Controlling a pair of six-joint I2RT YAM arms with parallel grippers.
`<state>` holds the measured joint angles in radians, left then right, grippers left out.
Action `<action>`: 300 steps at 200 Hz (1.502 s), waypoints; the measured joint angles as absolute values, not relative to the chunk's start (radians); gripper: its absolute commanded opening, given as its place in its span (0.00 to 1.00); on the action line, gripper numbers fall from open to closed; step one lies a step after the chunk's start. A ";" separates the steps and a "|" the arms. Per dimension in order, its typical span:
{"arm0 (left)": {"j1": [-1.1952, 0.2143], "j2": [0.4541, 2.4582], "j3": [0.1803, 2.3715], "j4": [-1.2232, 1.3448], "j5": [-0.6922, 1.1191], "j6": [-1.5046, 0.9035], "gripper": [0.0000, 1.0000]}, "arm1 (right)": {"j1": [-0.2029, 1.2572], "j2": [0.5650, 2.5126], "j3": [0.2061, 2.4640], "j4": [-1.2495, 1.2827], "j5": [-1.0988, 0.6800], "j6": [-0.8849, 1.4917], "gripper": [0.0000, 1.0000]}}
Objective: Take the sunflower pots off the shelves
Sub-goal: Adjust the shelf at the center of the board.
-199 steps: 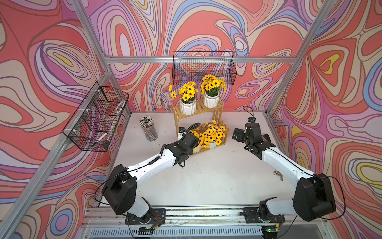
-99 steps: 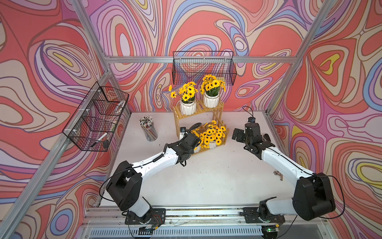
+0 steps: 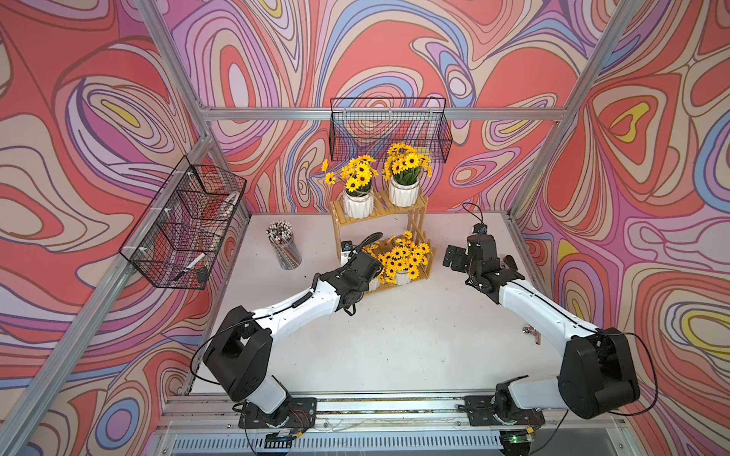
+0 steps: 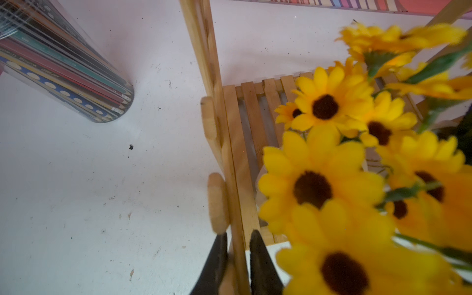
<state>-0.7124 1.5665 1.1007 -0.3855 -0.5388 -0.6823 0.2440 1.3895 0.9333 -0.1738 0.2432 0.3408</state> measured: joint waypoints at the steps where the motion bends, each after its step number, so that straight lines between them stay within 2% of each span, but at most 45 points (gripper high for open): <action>1: -0.712 1.566 1.101 -0.385 -0.539 -0.682 0.08 | 0.244 1.390 0.933 -0.174 0.244 0.341 0.98; 92: -0.712 1.501 1.015 -0.339 -0.559 -0.665 0.00 | 0.244 1.390 0.936 -0.173 0.244 0.341 0.98; 199: -0.669 1.338 0.824 -0.194 -0.517 -0.508 0.00 | 0.244 1.389 0.936 -0.173 0.260 0.342 0.98; 300: -0.625 1.333 0.809 -0.156 -0.509 -0.455 0.00 | 0.244 1.361 0.936 -0.173 0.276 0.342 0.98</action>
<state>-0.6254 1.3331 0.8085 -0.1562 -0.5095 -0.4549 0.2440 1.3605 0.9363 -0.1730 0.2760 0.3420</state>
